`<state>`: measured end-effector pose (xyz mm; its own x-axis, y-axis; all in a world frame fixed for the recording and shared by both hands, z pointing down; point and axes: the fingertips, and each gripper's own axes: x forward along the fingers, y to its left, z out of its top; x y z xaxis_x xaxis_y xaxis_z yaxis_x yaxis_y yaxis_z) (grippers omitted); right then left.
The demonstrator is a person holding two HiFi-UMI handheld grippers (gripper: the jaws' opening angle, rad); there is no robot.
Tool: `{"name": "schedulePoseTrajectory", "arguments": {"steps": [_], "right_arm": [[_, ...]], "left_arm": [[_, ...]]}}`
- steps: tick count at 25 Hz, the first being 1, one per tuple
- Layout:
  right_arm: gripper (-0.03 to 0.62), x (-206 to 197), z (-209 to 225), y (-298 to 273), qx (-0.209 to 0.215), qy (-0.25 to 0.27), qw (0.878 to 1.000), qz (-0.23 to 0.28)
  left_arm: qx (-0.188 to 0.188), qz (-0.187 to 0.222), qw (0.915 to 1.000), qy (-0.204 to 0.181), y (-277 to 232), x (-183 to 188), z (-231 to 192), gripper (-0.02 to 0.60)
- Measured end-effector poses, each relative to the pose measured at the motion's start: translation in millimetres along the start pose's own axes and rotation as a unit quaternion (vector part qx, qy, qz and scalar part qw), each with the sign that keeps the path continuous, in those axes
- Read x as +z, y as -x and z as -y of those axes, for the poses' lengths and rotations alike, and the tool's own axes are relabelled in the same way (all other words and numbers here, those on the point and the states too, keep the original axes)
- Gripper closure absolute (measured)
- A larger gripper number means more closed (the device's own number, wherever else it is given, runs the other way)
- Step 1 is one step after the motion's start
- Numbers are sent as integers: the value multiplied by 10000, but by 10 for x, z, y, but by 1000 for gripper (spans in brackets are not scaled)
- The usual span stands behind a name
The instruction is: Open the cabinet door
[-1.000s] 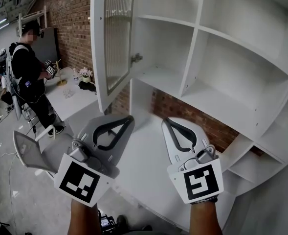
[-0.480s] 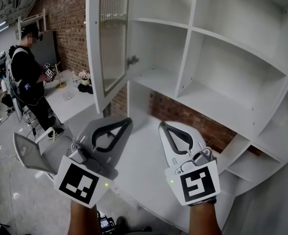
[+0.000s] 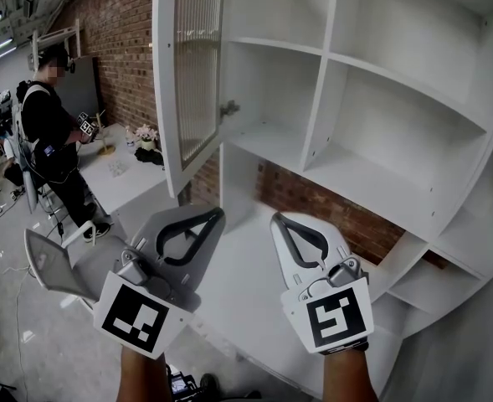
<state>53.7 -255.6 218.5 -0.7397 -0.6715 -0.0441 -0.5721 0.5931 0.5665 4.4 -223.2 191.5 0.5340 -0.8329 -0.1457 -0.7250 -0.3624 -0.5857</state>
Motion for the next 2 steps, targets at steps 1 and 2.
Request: {"name": "schedulePoseTrajectory", "arguments": {"steps": [1,2], "right_arm": [[588,4,-9,-2,0,0,10000,-3],[588,7,-18,-3,0,0,10000,-6]], "left_arm": [[3,2,10000,4,12,-1,-3,580],[5,4,10000,7,25,-3,-6,580]]}}
